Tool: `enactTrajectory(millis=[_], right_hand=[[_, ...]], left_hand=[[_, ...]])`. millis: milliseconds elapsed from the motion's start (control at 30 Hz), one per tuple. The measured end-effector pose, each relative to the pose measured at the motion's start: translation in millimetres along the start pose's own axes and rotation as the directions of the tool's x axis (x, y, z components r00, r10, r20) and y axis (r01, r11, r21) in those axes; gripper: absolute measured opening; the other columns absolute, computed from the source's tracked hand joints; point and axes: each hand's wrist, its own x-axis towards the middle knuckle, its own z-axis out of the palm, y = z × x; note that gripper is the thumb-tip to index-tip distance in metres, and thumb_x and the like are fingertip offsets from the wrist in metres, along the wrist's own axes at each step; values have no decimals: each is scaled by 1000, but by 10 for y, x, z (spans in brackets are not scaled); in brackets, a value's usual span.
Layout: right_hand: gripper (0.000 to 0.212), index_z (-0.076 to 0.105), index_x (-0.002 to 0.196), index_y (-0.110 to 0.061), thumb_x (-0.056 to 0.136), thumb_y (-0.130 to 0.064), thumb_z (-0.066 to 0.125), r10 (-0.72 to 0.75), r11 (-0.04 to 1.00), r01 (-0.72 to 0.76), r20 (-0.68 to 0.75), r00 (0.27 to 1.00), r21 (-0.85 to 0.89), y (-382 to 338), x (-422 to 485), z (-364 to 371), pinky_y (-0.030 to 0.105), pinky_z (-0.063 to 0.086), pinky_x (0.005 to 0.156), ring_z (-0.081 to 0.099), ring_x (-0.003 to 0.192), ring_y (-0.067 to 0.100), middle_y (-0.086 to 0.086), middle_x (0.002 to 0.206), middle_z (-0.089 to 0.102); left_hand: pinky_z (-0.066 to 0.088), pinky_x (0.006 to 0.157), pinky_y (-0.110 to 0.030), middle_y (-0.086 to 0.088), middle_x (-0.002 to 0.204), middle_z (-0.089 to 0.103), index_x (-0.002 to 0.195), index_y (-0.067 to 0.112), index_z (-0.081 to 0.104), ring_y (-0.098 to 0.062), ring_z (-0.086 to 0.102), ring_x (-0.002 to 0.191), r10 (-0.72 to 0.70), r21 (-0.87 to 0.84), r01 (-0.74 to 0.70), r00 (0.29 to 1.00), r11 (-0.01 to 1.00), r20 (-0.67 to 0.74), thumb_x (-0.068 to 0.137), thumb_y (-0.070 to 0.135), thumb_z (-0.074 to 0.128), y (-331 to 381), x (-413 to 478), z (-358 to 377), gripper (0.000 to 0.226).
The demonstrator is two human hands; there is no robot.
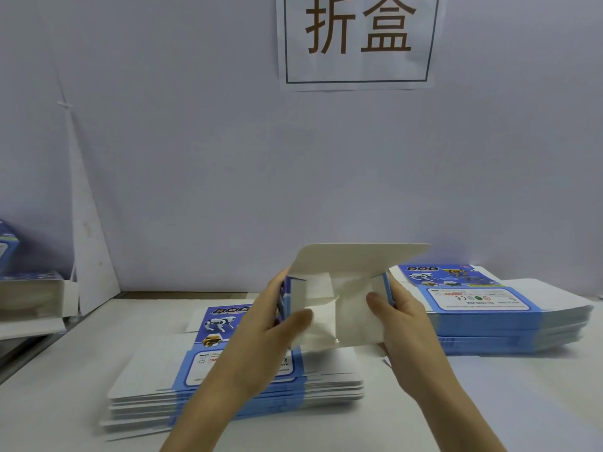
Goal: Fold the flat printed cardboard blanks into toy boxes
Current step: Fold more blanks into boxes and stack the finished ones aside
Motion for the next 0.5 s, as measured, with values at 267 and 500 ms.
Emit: enactTrajectory(millis=[267,500], right_hand=[[19,64,87,-16,94,-9,47,-45,983,43,-5,999,-178,35,-19,27,28,36,61,47,65,12,-1,71,59],[31,69,75,-27,85,-2,53,11,970,-18,-30,999,-241,-11,8,-60,44,51,66,60,79,24,-6,75,68]], left_hand=[[39,54,-6,15,61,45,125,20,49,-6,50,54,197,587,-15,949,810,-247,102,24,33,-64,7,15,28],[40,58,-7,14,74,59,106,24,59,5,55,70,235,541,-70,941,838,-242,100,30,37,-18,-11,18,23]])
